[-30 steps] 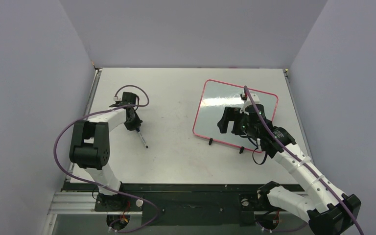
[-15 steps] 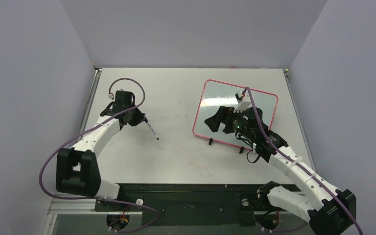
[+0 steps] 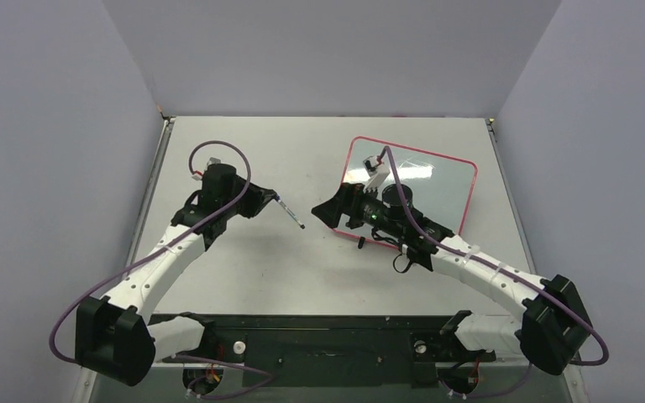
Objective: Write a sentence on the whiteboard
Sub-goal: Pass from the left arm to the right
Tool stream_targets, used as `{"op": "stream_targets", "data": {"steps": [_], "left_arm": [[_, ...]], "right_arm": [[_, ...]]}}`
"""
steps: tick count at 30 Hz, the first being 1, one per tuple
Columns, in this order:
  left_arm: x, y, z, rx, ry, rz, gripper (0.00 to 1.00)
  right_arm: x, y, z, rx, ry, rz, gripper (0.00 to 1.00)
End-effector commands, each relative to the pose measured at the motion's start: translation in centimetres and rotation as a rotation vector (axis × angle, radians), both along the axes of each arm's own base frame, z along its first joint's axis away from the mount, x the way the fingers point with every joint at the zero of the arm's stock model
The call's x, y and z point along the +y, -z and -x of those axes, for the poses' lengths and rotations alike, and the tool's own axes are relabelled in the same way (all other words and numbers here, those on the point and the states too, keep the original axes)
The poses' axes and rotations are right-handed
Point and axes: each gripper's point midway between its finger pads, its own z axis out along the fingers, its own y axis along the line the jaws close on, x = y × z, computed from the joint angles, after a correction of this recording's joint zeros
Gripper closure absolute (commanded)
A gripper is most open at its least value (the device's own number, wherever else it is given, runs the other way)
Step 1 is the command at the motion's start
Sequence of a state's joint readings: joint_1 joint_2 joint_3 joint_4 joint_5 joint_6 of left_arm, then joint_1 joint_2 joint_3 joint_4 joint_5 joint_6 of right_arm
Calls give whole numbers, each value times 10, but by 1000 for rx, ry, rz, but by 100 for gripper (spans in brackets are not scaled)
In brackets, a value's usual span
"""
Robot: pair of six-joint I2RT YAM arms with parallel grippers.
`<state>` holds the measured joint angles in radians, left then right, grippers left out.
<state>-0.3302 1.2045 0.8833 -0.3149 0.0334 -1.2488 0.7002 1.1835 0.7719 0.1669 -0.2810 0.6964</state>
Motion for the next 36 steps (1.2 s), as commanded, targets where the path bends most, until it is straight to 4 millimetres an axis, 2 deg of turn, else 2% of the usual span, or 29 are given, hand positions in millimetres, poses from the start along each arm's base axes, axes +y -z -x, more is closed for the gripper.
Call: {"op": "stream_targets", "data": {"steps": [1,8,13,23,27,29,30,31,34,36], "left_arm": [[-14,-52,-6,-143,-54,132,100],[-30,-66,6,-173,-33,162,100],[-38,-77,15,-186,-17,192,100],[-48,-85,26,-209,0,219,100],[-46,-86,29,-228,-6,216,100],[-45,-86,30,-239,-7,213,100],[-45,-86,31,-244,-5,209,100],[-44,-86,31,-252,-2,209,100],[-44,-85,34,-265,14,192,100],[-44,-85,36,-272,29,184,95]], "right_arm": [[29,-47,-6,-77,-39,-129,11],[51,-42,-9,-36,-73,-141,20],[58,-37,-8,-19,-99,-121,34],[77,-27,-4,15,-147,-98,54],[80,-23,-4,22,-156,-88,68],[81,-22,-3,24,-163,-84,83],[82,-20,-3,29,-165,-78,94],[82,-20,-4,28,-165,-74,98],[82,-20,-2,29,-177,-61,100],[82,-23,-1,19,-186,-57,100]]}}
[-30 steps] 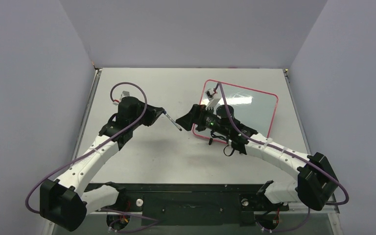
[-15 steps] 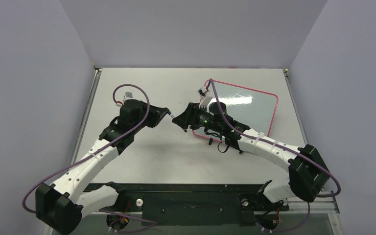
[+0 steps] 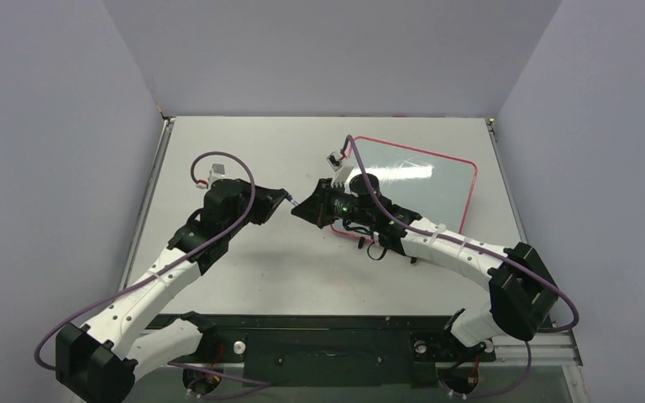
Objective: Write a sentence on the whiteboard
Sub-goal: Pass from the left arm to the right
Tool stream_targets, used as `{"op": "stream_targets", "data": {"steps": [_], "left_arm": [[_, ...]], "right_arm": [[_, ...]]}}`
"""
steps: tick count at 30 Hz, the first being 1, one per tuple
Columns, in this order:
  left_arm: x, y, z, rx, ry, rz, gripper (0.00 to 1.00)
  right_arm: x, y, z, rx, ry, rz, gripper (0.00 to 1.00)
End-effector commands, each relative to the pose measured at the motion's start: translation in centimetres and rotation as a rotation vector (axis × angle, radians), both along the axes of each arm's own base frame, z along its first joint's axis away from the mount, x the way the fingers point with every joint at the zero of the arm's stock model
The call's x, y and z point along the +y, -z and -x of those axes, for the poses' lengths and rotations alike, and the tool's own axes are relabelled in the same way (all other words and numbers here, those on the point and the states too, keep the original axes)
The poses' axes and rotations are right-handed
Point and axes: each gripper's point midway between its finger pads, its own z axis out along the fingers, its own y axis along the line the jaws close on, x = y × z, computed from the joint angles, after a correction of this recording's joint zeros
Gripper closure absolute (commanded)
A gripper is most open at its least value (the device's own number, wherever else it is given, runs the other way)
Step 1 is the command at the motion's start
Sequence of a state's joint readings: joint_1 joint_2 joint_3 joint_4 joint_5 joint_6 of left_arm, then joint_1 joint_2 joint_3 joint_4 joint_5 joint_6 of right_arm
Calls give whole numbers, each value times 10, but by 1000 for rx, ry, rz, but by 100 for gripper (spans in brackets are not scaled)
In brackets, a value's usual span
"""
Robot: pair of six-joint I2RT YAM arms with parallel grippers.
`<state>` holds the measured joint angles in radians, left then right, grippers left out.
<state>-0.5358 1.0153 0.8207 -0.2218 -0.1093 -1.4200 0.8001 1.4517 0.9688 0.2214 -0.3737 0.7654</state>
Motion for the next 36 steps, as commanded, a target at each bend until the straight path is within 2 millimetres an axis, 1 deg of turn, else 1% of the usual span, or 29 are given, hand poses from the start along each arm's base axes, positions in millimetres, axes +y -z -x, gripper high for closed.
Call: {"op": "stream_targets", "data": {"steps": [1,4,6,7,8,9,10,11,14,15,16,17,18,19,20,21,22,23,24,25,26,27,29,32,36], "left_arm": [[-3,-26,3,-112,37,4,90],[-1,-25,7,-112,57,-42,84],[1,-26,9,-126,76,-81,77],[2,-27,10,-143,93,-116,70],[3,-31,11,-154,106,-136,67],[4,-33,12,-183,138,-182,60],[5,-40,13,-207,157,-205,57],[6,-42,14,-242,198,-250,57],[7,-62,19,-363,308,-283,56],[9,-63,21,-399,362,-291,56],[11,-71,22,-443,381,-285,56],[15,-69,24,-465,426,-277,55],[15,-78,25,-522,451,-264,55],[17,-78,31,-549,509,-240,55],[16,-86,30,-605,534,-228,55],[13,-93,37,-658,599,-202,55],[11,-91,37,-659,633,-185,55],[6,-95,45,-693,697,-165,55],[1,-93,49,-687,753,-137,55],[-1,-97,50,-715,773,-128,55],[-4,-97,53,-707,810,-96,55],[-5,-101,55,-735,823,-92,55],[-8,-102,58,-740,856,-77,55],[-10,-99,60,-735,897,-69,55],[-11,-94,58,-716,905,-58,55]], "right_arm": [[3,-25,-4,-75,-16,-17,100],[0,-30,-2,-98,-30,5,100],[-1,-33,0,-111,-44,12,100],[-2,-32,2,-110,-57,18,100],[-3,-34,4,-122,-68,23,100],[-5,-33,6,-119,-86,27,100],[-6,-36,10,-129,-111,26,100],[-9,-34,10,-125,-118,31,100],[-18,-37,13,-125,-156,22,100],[-21,-35,13,-114,-158,31,100],[-24,-40,13,-127,-162,31,100],[-26,-41,15,-123,-164,37,100],[-29,-45,16,-133,-173,34,100],[-30,-46,19,-132,-180,33,100],[-31,-50,23,-137,-199,21,100],[-31,-53,25,-139,-210,16,100],[-31,-56,30,-142,-229,6,100],[-32,-58,32,-145,-237,1,100],[-32,-61,36,-151,-249,-6,100],[-33,-64,37,-158,-254,-10,100],[-33,-66,40,-162,-262,-16,100],[-33,-69,42,-170,-273,-25,100],[-34,-75,45,-182,-286,-39,100],[-34,-83,48,-200,-295,-55,100],[-34,-93,50,-220,-302,-69,100]]}}
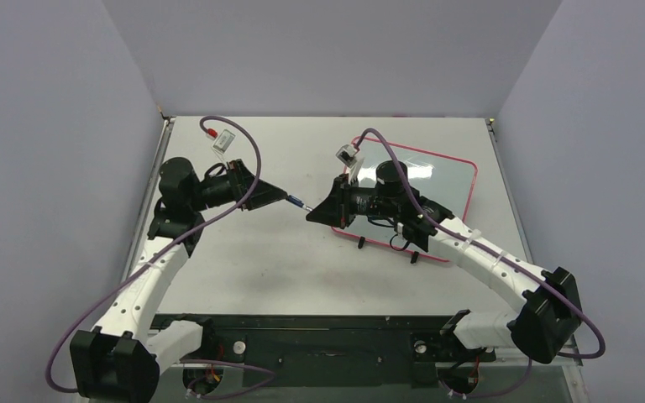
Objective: Write a sentence on the whiteboard
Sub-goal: Pass from the left arm to the right, then pass from the right arm to the left
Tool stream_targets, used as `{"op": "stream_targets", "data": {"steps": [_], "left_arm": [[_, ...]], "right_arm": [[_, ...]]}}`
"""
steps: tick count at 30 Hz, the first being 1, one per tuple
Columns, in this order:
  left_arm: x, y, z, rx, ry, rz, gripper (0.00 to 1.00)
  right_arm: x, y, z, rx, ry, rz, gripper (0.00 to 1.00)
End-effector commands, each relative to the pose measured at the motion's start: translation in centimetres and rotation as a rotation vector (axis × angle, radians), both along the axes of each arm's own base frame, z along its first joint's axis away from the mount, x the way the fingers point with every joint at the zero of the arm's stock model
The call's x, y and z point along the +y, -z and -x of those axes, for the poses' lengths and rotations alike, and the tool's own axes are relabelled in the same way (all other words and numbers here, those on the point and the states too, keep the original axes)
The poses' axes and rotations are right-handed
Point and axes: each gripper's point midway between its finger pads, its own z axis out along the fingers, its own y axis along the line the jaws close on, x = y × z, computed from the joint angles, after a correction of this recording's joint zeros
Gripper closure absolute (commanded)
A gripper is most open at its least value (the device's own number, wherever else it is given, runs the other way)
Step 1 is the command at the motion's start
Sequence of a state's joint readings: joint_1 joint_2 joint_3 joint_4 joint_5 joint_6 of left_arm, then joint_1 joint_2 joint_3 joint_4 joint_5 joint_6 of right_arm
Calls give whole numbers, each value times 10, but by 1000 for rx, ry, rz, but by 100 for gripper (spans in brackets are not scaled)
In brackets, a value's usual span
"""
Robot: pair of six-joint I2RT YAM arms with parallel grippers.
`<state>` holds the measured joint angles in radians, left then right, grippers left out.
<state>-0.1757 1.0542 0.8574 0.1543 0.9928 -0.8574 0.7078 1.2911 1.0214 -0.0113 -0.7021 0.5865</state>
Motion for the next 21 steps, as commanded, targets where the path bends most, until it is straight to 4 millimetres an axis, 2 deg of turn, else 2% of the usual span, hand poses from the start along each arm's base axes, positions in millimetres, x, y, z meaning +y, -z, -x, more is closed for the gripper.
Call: {"op": "stream_targets", "data": {"steps": [1,6,13,21], "left_arm": [[-3,-13,8,-81,78,16,55],[-4,-10,6,-72,70,13,55],[-16,-10,7,-67,103,5,55],[-16,7,5,-24,90,-63,54]], "right_arm": [[2,-49,6,-120,-44,-94,100],[2,-54,7,-129,-47,-99,100],[3,-59,9,-142,-59,-105,100],[2,-61,10,-159,-61,-96,100]]}}
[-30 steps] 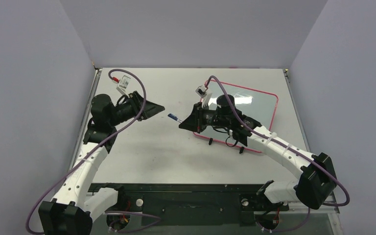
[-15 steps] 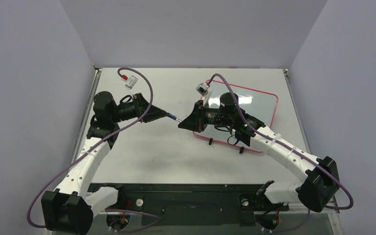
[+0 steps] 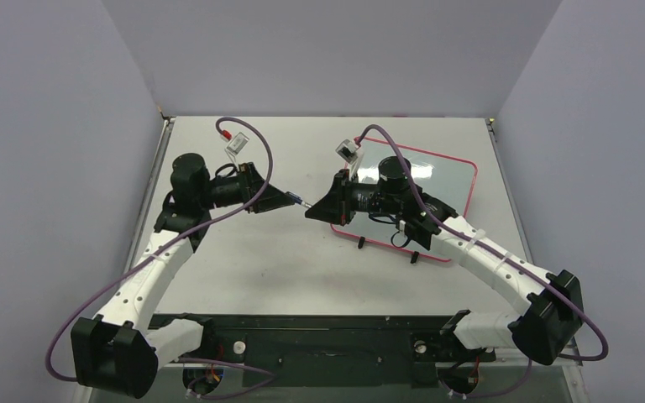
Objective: Write a sentence on the whiteboard
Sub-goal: Pass from the right arm to the left
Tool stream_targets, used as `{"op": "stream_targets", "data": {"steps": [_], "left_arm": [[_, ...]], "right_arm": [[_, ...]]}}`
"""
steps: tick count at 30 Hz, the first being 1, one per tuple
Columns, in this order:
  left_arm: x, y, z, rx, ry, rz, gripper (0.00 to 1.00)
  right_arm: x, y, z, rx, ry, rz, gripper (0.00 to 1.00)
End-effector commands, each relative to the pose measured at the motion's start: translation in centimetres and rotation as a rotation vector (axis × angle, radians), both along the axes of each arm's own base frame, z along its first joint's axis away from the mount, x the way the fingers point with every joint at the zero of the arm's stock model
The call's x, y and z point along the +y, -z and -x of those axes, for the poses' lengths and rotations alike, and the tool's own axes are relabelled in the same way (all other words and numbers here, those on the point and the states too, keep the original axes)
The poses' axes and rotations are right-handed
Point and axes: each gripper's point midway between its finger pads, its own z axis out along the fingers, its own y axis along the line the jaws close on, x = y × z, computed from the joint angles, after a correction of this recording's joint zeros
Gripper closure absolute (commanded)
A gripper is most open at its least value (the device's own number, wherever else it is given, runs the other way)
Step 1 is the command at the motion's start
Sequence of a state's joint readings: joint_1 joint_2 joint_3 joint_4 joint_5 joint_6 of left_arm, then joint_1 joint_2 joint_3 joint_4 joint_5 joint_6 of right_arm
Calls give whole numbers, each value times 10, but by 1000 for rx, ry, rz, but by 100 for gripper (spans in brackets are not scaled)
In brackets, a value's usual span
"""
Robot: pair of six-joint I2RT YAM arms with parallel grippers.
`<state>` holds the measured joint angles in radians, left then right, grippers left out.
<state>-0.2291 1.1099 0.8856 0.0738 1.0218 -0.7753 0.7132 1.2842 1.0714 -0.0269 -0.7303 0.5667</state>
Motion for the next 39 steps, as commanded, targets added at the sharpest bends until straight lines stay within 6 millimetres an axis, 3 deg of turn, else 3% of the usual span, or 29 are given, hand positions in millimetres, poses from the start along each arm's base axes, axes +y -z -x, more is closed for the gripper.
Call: {"op": "stream_targets", "data": {"steps": [1,6,13,24,27,29,30,32,34,39], "left_arm": [[-2,-12,-2,-65,7,-4,54],[-13,-24,11,-80,71,65,54],[-23,-25,17,-77,109,69,57],[-25,-20,21,-70,124,59,100],[-25,-23,22,-75,123,69,100],[-25,-28,21,-84,112,91,100],[-24,-32,20,-78,96,106,100],[-24,-37,18,-81,68,135,100],[-23,-47,17,-98,52,169,100],[-22,-75,18,-150,40,238,100]], "right_arm": [[0,-38,6,-112,-28,-68,100],[3,-33,7,-102,-38,-60,100],[4,-33,8,-105,-47,-61,100],[3,-30,10,-109,-50,-55,100],[2,-28,7,-111,-34,-50,100],[0,-29,3,-111,-7,-50,77],[-1,-31,2,-112,2,-53,58],[-5,-35,-2,-111,40,-59,38],[-9,-45,-6,-121,85,-83,28],[-19,-74,-12,-134,180,-189,24]]}}
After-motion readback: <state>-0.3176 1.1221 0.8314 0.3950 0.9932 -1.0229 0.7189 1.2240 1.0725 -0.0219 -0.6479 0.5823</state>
